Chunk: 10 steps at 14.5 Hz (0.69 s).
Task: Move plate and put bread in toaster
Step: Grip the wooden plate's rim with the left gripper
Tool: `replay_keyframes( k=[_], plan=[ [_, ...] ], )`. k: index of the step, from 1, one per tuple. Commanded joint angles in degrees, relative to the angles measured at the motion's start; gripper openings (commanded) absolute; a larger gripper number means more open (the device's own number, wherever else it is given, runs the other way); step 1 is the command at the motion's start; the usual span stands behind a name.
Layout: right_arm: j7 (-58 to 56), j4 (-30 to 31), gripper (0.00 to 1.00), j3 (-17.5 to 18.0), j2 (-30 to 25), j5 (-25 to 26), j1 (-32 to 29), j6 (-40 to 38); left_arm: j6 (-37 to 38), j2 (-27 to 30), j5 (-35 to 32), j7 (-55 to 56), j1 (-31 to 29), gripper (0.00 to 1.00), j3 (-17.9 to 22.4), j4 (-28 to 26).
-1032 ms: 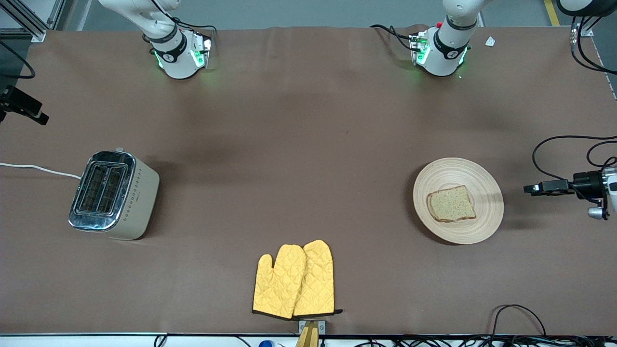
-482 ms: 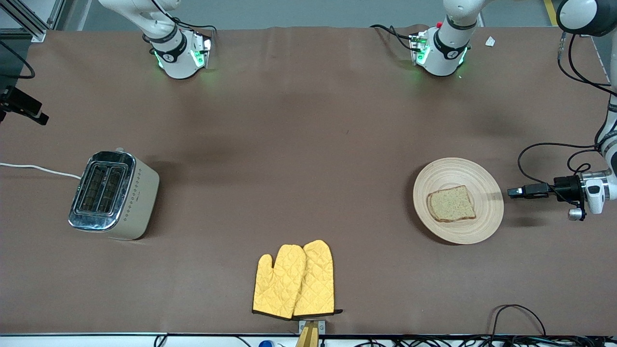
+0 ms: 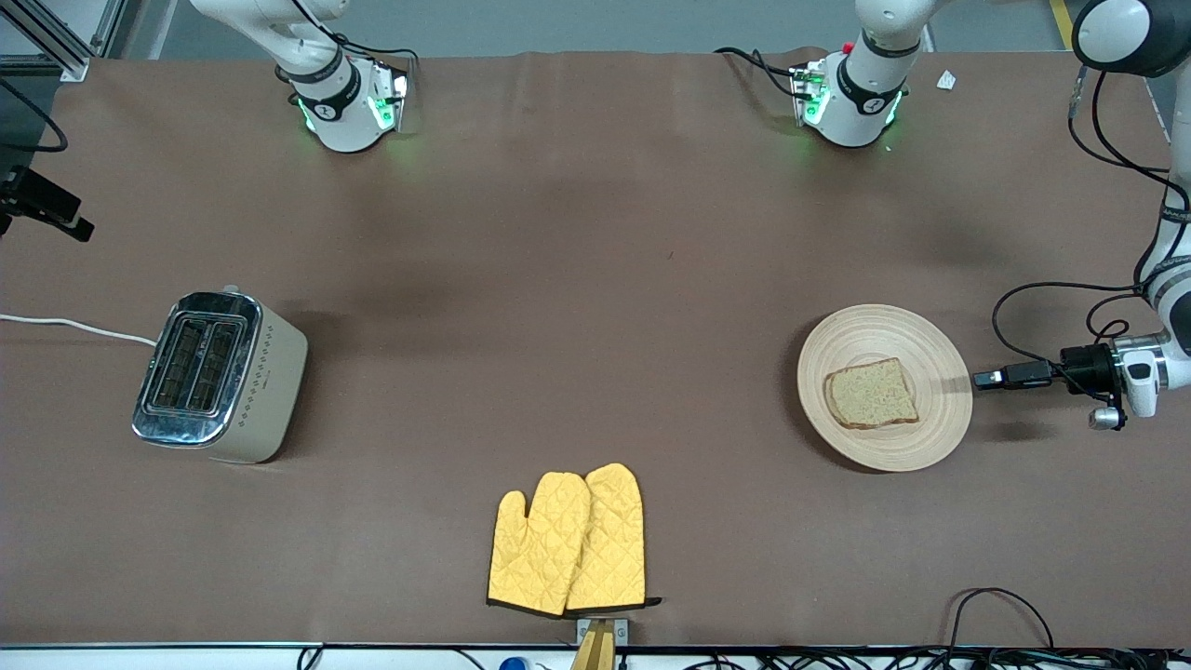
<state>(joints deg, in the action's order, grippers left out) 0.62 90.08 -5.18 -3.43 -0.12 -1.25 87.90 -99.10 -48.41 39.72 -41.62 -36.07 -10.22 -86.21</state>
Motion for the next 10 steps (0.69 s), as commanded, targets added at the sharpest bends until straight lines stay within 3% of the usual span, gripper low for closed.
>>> replay_keyframes(
  k=[1,6,10],
  plan=[
    [0.88,-0.16,1.00,0.08,0.01,0.12,-0.16,-0.36,-1.35,-0.89,1.07,-0.66,0.29,0.58,-0.50,0.96],
    [0.79,-0.16,1.00,0.08,0.01,0.12,-0.16,-0.71,-1.89,-1.86,0.98,-0.83,0.56,0.47,-0.77,1.13],
    [0.27,-0.08,1.00,0.08,0.01,0.03,-0.33,-0.62,-1.89,-3.00,0.98,-0.92,0.91,0.43,-0.86,1.31]
  ],
)
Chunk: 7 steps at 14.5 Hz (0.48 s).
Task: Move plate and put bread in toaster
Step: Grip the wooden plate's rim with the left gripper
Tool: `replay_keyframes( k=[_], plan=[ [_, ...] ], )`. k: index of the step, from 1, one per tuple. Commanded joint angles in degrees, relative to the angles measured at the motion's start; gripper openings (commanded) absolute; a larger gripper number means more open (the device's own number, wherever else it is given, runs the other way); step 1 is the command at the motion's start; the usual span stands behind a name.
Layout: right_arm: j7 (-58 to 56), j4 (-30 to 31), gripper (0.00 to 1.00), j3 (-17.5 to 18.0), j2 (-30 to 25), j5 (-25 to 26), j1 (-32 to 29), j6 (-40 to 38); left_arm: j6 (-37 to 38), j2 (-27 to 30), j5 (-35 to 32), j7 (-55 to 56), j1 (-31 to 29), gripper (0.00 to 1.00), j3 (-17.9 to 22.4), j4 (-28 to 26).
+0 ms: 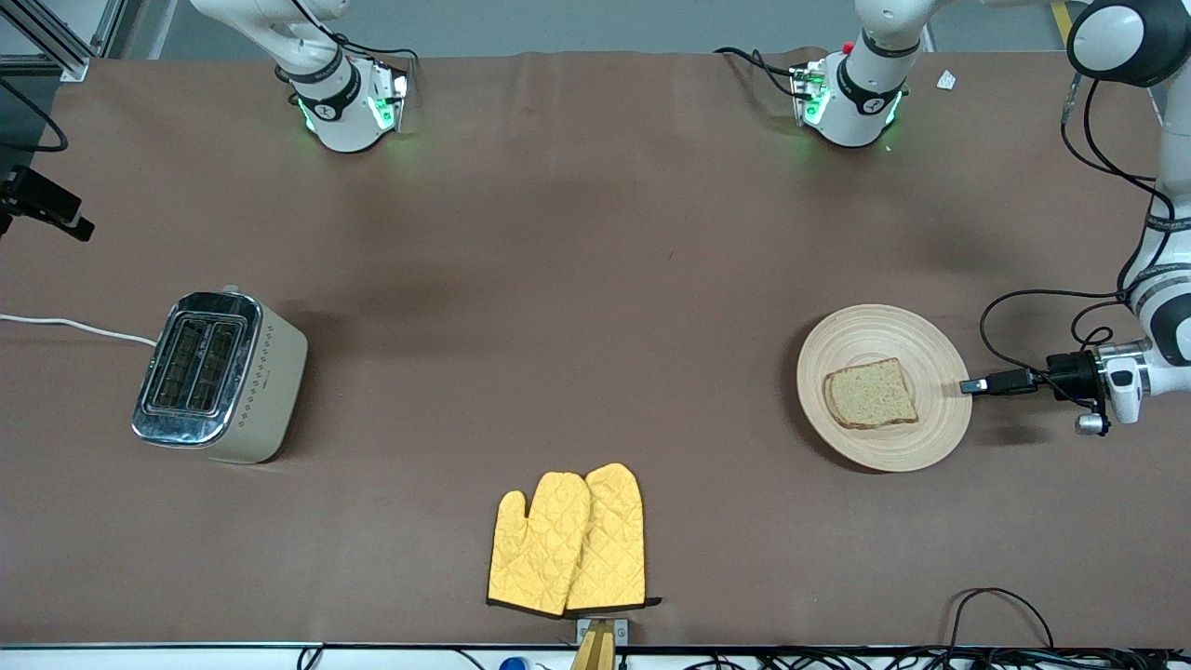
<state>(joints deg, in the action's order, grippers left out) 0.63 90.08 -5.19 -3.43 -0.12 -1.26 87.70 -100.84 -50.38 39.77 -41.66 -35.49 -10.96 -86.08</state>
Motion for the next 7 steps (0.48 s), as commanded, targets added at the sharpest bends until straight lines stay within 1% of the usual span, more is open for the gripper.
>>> replay_keyframes(
  k=[1,3,7],
  plan=[
    [0.25,-0.08,1.00,0.10,0.00,0.03,-0.33,-0.16,-0.23,-1.13,0.93,-0.88,0.60,0.41,-0.11,1.18],
    [0.16,-0.08,1.00,0.10,0.00,-0.05,-0.24,0.02,-0.23,-1.21,0.93,-0.88,1.04,0.36,-0.02,1.09],
    [0.07,1.15,1.00,0.10,-0.26,-0.05,-0.15,0.46,-0.23,-1.83,0.75,-0.88,1.13,0.14,-0.02,1.09]
  ],
)
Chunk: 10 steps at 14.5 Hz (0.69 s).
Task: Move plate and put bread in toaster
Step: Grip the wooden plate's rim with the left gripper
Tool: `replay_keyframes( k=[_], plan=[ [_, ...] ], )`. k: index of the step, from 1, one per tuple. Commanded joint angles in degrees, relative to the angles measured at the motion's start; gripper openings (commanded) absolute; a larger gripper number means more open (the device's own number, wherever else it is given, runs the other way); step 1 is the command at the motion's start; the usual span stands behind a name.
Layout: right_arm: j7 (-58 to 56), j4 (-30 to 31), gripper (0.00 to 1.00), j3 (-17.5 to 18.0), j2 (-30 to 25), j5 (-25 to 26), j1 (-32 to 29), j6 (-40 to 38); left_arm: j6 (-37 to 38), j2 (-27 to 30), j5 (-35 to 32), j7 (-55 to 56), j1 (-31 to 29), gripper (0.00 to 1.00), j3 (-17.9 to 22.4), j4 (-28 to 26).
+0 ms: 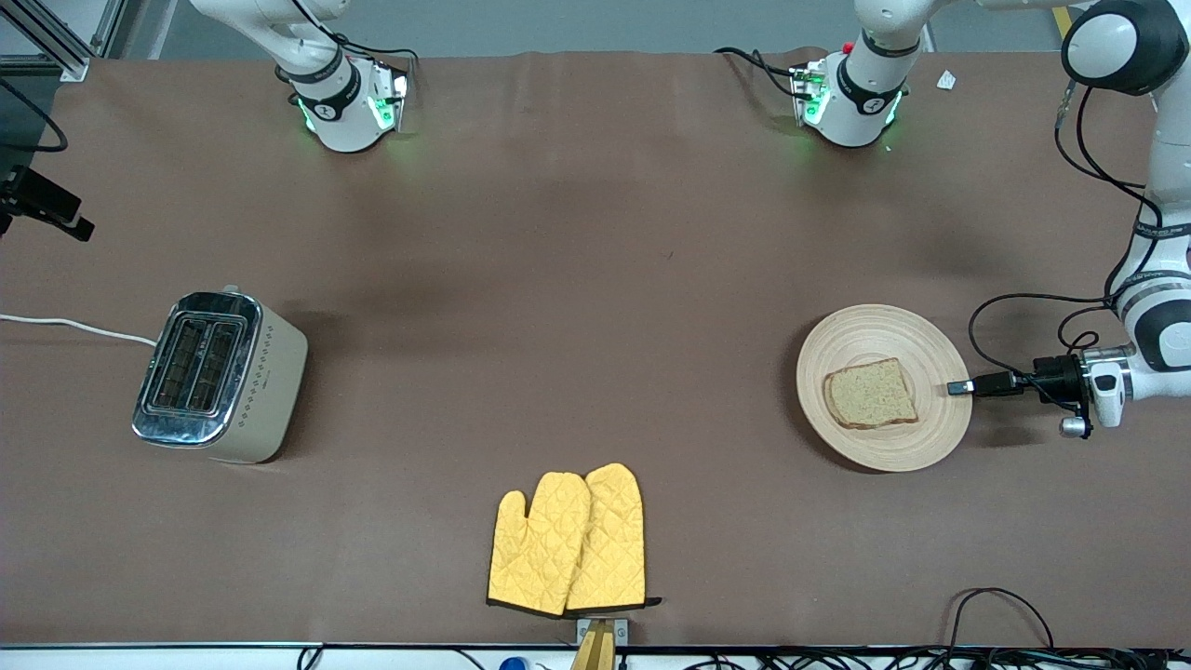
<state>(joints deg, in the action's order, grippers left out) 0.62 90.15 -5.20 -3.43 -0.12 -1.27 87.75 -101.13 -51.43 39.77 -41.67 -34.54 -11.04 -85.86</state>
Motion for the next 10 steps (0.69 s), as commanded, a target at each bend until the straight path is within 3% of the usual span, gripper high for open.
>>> replay_keyframes(
  k=[1,3,7,10],
  plan=[
    [0.17,1.26,1.00,0.10,-0.35,-0.05,-0.14,0.58,0.05,-0.69,0.67,-0.87,0.26,0.09,0.05,0.96],
    [0.17,1.70,1.00,0.10,-0.35,-0.05,-0.14,1.28,0.05,-0.43,0.75,-0.87,1.05,0.01,-0.13,1.05],
    [0.17,1.96,1.00,0.10,-0.44,-0.05,-0.14,1.20,0.05,0.10,0.49,0.01,2.80,0.00,-5.12,2.19],
    [0.17,1.61,1.00,0.10,-0.44,-0.05,-0.14,0.93,0.05,1.33,0.14,-0.07,7.98,0.00,-8.11,2.97]
  ],
)
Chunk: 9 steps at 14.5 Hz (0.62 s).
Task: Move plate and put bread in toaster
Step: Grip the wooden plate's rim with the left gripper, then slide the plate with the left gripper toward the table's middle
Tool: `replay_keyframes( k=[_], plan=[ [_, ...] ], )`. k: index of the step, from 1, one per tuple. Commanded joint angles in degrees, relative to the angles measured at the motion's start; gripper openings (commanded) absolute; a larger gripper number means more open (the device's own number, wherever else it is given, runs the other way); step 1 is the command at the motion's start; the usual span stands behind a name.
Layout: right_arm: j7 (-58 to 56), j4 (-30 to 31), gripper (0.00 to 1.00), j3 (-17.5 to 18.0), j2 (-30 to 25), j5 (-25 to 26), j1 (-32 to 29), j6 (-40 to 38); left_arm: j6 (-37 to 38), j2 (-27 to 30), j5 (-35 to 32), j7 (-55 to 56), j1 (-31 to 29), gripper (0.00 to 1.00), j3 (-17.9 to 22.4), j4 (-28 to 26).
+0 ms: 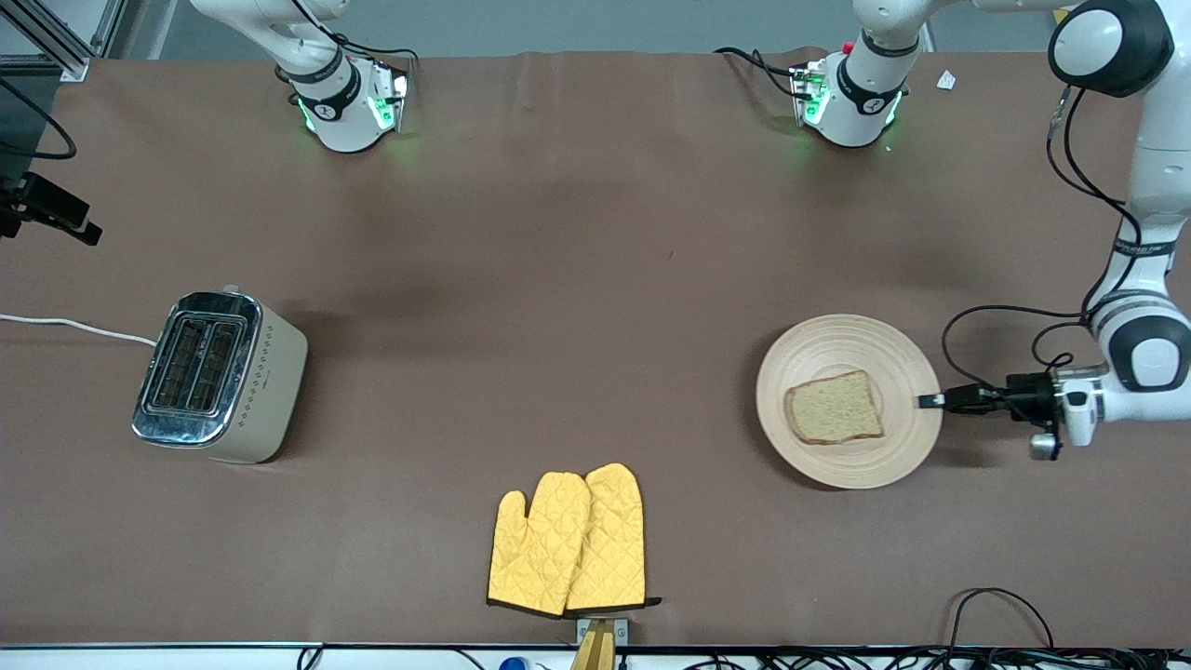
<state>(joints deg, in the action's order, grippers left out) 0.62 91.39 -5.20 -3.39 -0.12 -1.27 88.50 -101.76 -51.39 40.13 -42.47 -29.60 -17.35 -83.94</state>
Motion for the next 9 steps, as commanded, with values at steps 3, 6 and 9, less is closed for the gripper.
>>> replay_keyframes(
  k=[3,6,9],
  plan=[
    [0.17,0.46,1.00,0.10,-0.48,-0.05,-0.14,0.27,0.77,1.73,-1.46,2.39,11.64,0.00,-2.25,3.26],
    [0.17,0.46,1.00,0.10,-0.48,-0.05,-0.14,0.27,-1.15,1.65,-0.06,2.57,17.80,0.00,-3.04,3.09],
    [0.17,0.46,1.00,0.10,-0.48,-0.05,-0.23,0.18,-3.17,1.03,0.21,1.78,22.81,0.00,-3.83,2.21]
  ],
)
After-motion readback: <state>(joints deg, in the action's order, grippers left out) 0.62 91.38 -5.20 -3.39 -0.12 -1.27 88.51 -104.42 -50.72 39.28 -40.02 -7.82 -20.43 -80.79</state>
